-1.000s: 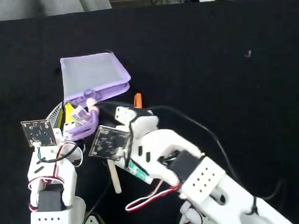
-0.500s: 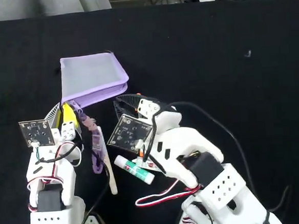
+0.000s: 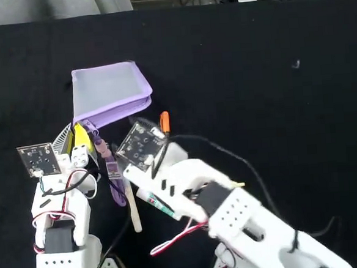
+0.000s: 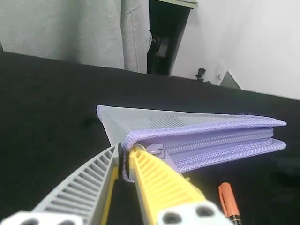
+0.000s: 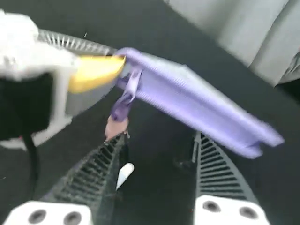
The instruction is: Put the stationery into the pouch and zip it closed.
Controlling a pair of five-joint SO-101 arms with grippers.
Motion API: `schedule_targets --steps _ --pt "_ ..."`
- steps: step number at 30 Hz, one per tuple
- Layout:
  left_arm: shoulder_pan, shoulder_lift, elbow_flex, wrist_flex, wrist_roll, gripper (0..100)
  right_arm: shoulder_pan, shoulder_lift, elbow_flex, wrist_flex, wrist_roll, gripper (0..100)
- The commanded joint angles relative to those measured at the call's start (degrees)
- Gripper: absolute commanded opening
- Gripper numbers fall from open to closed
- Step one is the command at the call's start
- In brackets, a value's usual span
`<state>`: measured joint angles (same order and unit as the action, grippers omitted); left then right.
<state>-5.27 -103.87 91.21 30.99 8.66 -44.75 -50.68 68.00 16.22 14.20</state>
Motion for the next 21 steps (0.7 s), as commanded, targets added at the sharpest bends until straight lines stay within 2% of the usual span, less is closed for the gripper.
schedule_targets --steps 1,5,11,16,21 --pt "-0.40 -0.62 -3.65 -1.49 2.20 3 -1.49 3.65 6.64 -16.97 -3.96 19.4" --pt "-0.04 -0.62 -3.91 -1.49 2.29 3 -2.55 3.82 11.47 -25.85 -8.62 19.1" --pt "-0.04 -0.62 -5.49 -1.14 2.29 3 -7.56 4.18 15.16 -33.76 -10.46 19.1" --pt "-0.04 -0.62 -6.11 -1.05 2.29 3 -7.65 5.41 14.90 -34.90 -13.54 19.1" --pt "-0.04 -0.62 -6.20 -1.23 2.29 3 -7.47 13.41 11.74 -36.66 -14.07 19.1"
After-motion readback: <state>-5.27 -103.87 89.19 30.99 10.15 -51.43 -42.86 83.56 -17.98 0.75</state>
